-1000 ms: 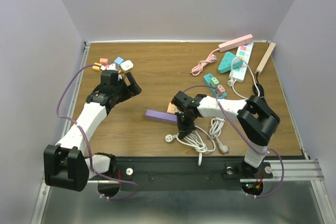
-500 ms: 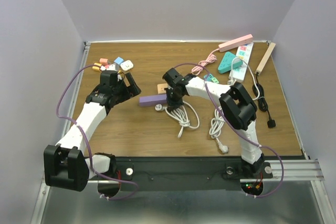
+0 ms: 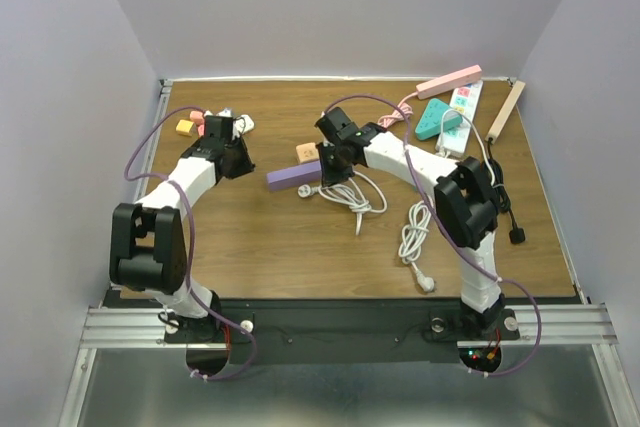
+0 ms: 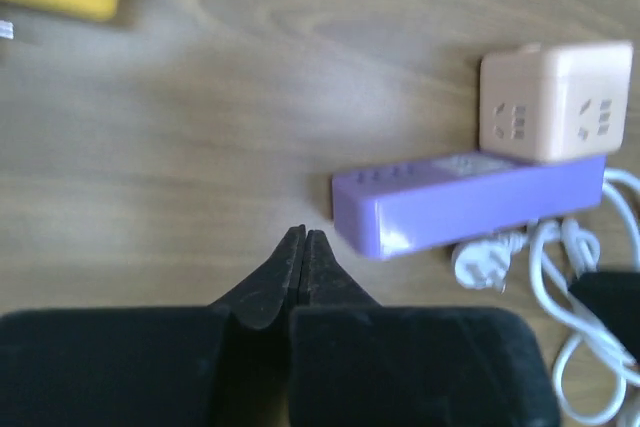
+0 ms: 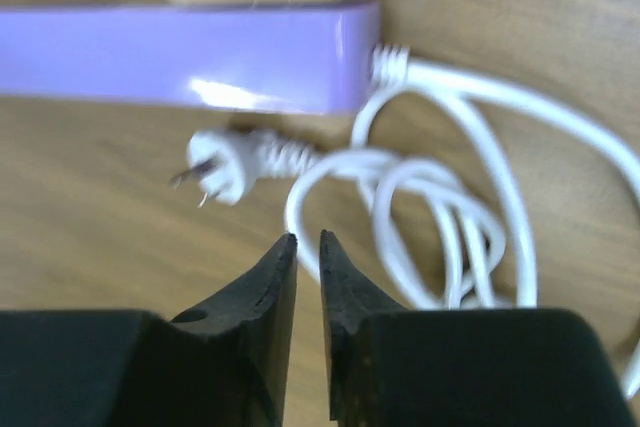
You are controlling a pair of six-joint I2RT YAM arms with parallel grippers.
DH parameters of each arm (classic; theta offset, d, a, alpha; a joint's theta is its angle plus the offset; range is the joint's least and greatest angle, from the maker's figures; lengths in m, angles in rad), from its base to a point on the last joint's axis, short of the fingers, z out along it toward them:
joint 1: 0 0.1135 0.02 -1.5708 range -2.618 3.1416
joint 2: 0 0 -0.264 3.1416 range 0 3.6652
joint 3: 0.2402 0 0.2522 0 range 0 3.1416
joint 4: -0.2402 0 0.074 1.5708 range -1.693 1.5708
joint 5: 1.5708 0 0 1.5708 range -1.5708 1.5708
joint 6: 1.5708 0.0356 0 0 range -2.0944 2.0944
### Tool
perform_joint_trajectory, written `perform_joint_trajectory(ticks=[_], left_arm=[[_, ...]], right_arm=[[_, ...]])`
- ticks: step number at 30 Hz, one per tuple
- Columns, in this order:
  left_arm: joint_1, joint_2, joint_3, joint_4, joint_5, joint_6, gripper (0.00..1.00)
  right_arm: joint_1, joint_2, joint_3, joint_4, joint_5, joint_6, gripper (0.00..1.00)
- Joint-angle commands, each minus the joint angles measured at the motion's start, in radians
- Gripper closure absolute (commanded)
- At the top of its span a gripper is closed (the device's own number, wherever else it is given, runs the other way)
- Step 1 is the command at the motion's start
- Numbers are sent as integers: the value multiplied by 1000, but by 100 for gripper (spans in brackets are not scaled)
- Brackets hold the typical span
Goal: Pull the plug off the socket
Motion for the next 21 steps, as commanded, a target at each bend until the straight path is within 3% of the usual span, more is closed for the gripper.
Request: perform_joint_trajectory(ticks=[1,4,9,16,18,21], left_arm=[[7,73,131,78,-23,43,100],[7,139,180,107,-12,43,100],[7,268,253,102,35,72,100],[-24,281,167,197,179,46,100],[-56,278,148,196,187,33,100],[-88,253,101,242,206,2,100]], right_arm=[[18,-143,-65,-22,-111,6,83],[41,-178,-102,-21,-154,44,98],[63,-180,-62,-10,-156,135,99],[63,-108,71,-7,-87,267,49],[61,-74,122,-8,-56,302,39],[63,-40,162,-8,-4,340,37]])
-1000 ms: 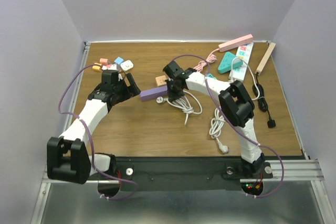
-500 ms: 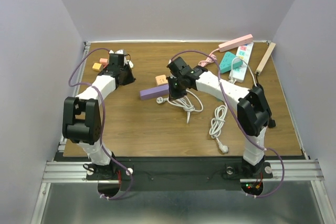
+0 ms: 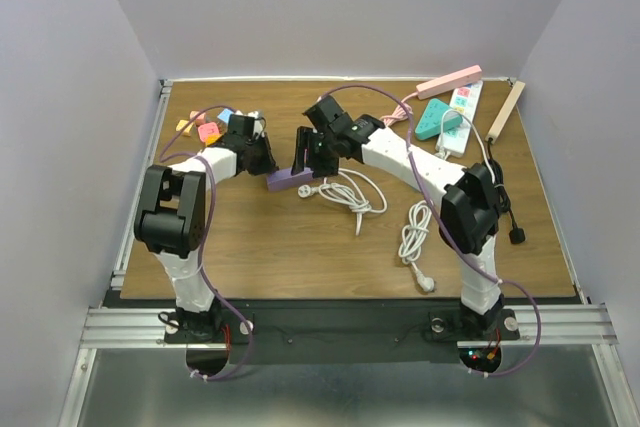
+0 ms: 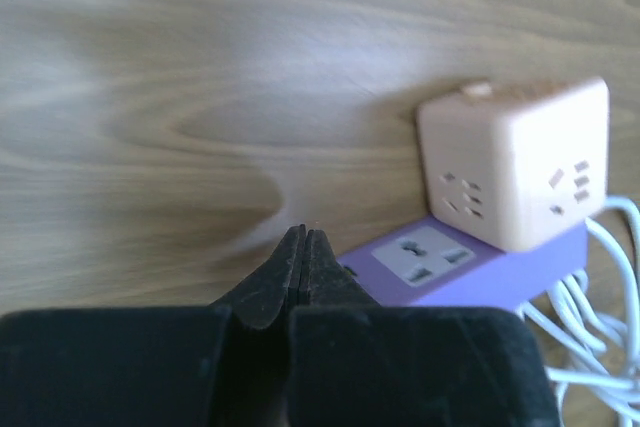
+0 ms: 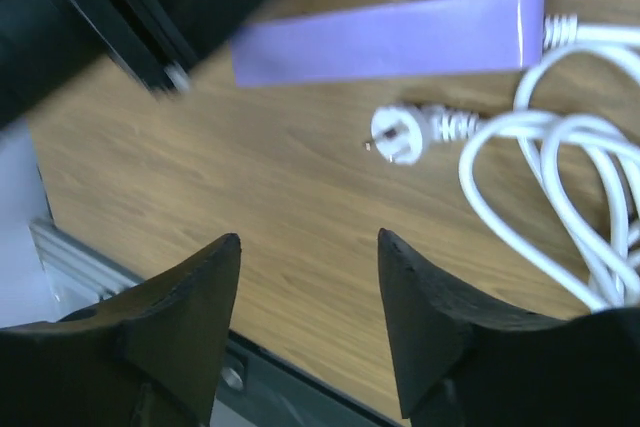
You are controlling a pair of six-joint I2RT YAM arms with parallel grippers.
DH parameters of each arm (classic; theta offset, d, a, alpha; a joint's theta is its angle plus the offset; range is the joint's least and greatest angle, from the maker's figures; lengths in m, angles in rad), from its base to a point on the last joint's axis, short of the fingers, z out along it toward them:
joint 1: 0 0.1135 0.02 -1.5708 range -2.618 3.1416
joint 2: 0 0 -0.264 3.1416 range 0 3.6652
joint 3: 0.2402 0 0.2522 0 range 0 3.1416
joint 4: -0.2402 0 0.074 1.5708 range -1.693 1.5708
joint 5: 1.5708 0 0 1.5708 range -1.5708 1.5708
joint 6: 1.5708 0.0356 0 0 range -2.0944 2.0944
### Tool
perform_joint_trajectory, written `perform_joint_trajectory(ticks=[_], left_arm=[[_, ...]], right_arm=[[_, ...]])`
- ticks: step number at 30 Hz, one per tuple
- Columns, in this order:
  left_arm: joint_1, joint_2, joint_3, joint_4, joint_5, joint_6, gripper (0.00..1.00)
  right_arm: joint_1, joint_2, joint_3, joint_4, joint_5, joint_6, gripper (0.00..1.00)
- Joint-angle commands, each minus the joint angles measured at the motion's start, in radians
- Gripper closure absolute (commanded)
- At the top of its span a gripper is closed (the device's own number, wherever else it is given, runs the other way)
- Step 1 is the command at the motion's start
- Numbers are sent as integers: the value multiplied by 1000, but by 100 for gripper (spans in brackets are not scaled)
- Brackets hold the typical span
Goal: Pull the plug off the socket
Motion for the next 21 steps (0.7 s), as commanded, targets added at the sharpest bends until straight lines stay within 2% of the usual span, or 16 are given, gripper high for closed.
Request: perform_joint_trajectory(ticks=[1,8,13,15,21], left_arm=[[-64,-73,-79,81,62,-42,100],[-142,-223,-271,164,88,-134,100],[-153,-334,-405,208,107,-194,100],[-156,-403,-444,222,114,-238,100],[-165,-463,-495,262,128,-298,100]], right_arm=[[0,60,74,16,99,97,33],[0,111,39,-14,86,160,32],[1,101,-22,-21,98,141,32],[1,111,-33,-23,90,128,32],[26,153,-53,-30,85,100,32]])
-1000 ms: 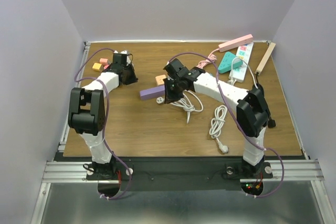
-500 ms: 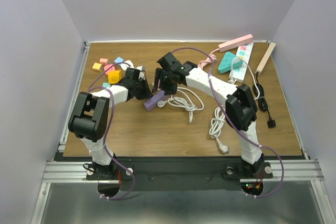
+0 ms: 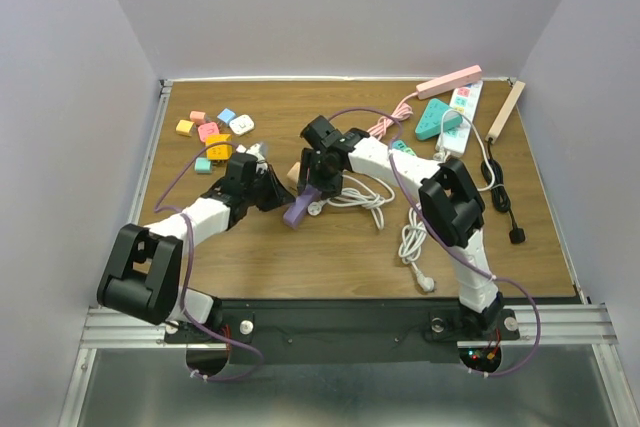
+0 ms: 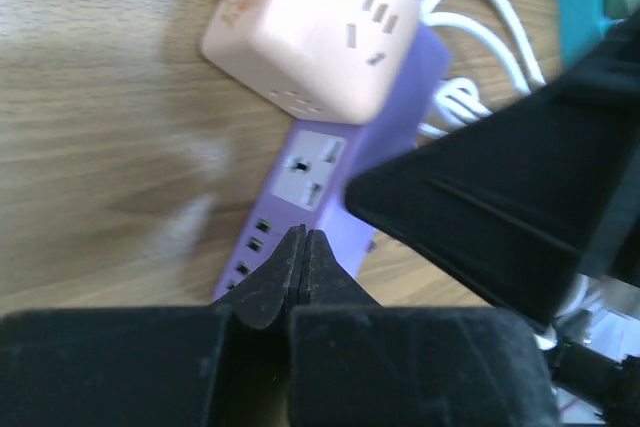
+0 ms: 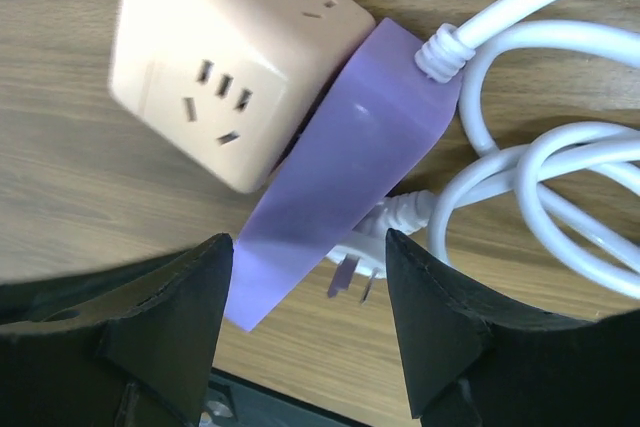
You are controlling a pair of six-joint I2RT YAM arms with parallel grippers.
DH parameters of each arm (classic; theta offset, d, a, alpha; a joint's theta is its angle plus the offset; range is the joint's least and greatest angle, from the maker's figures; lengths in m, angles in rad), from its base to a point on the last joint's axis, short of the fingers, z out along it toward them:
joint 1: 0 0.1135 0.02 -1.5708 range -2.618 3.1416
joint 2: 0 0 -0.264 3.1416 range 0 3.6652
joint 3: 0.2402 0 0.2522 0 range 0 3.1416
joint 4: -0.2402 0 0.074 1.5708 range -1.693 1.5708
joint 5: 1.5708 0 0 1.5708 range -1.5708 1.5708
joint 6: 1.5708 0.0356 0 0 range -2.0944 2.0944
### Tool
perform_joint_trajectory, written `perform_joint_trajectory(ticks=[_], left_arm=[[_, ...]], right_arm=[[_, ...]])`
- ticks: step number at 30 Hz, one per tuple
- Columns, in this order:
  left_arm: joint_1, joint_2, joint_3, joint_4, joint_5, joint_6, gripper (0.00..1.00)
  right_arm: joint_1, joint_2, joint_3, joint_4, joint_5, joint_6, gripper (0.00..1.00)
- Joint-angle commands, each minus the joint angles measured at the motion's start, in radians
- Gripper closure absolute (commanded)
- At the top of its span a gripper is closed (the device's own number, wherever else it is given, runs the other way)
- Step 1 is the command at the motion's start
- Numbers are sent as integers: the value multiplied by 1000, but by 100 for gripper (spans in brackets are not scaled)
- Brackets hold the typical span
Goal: Pull the plug off the socket
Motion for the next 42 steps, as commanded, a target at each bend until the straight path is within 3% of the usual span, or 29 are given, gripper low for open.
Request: perform_joint_trajectory(ticks=[1,11,16,18,19,20,26,30,32,33,35,42], left_arm=[[-17,-43,-31,86,40,-69,100],[-33,-58,-66,131,52,-120,100],[-30,-127,-72,93,29,-114,100],[-24,-192,-52,24,-9,-102,100],[-6,-218,-40,-1,-21,-91,100],[6,-270,-33,-46,-43,-86,100],[98,-396,63,-255,-173,-25,100],[103,-408,109,-277,-207,0,42],[103,-407,130,-274,-196,4,28],[105,-397,135,-266,-184,10,15],[109,-371,156,-262,-126,27,1],[141,-365,107,-171,44,9,1]], right_arm=[[31,43,-12,-8,12,-30,32],[51,112,46,-17,107,-47,36],[50,160,31,-45,121,-99,58],[51,158,8,-48,124,-111,74],[51,143,-17,-49,133,-121,90],[51,132,-31,-49,136,-127,98],[51,11,-60,-46,103,-260,99],[51,-39,-43,-46,-11,-341,100],[50,-58,-44,-46,-72,-355,100],[50,-76,-44,-46,-89,-357,100],[50,-104,-52,-43,-131,-355,100],[46,-200,-60,-16,-206,-329,100]])
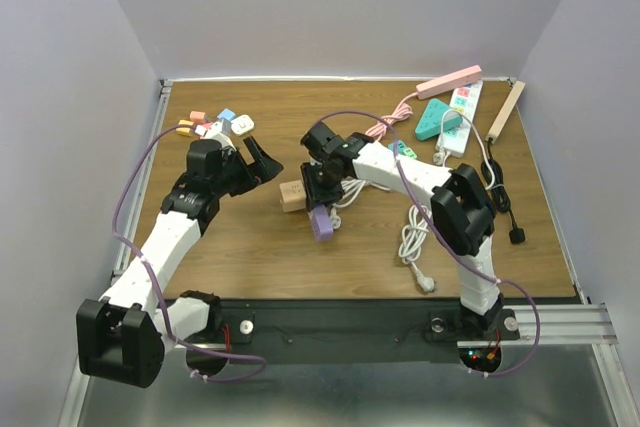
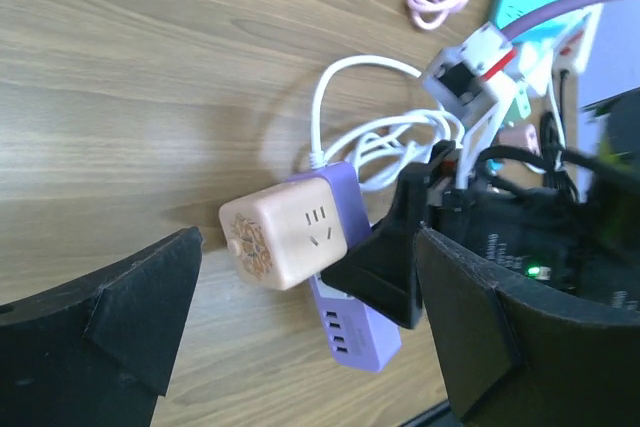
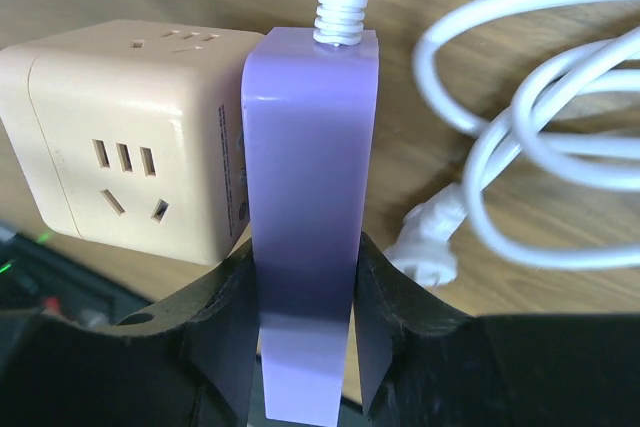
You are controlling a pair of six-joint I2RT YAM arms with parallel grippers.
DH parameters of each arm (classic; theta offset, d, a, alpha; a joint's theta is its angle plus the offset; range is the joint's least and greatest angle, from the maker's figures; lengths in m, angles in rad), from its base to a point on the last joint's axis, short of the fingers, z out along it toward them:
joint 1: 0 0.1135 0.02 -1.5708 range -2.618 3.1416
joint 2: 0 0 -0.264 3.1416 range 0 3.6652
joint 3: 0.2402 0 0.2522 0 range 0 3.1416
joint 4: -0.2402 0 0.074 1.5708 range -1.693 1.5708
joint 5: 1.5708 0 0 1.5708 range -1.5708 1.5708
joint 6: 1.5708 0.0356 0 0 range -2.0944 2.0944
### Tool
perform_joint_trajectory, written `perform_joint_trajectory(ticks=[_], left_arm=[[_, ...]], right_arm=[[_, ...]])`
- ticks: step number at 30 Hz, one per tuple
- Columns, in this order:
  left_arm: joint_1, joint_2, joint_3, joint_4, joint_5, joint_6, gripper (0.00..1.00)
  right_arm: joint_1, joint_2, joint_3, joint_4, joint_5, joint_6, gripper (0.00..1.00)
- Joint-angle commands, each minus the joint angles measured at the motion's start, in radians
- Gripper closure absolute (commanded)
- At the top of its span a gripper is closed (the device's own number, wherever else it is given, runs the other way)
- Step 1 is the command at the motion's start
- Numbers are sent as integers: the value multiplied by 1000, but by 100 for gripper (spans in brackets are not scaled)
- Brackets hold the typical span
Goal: Pull the plug off the socket
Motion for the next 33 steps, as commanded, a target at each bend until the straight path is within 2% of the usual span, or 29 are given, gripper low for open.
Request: perform_joint_trajectory(ticks=[1,8,17,28,33], left_arm=[[31,-20,-35,94,151,-23,1],[34,-20,-81,268,286,-101,1],[36,1,-110,359,335,-181,1],[43,-37,-133,227,189,-181,1],[43,-28,-118,212,172,-180,1]], right_arm=[[-3,-157,13,67,-120,9,100],[-15,-191,7,135,-233,49,99],[-24,-223,-18,182,-256,74,100],[-66,-290,-41,247,-253,114,100],[-69,-303,-51,253,-261,117,100]])
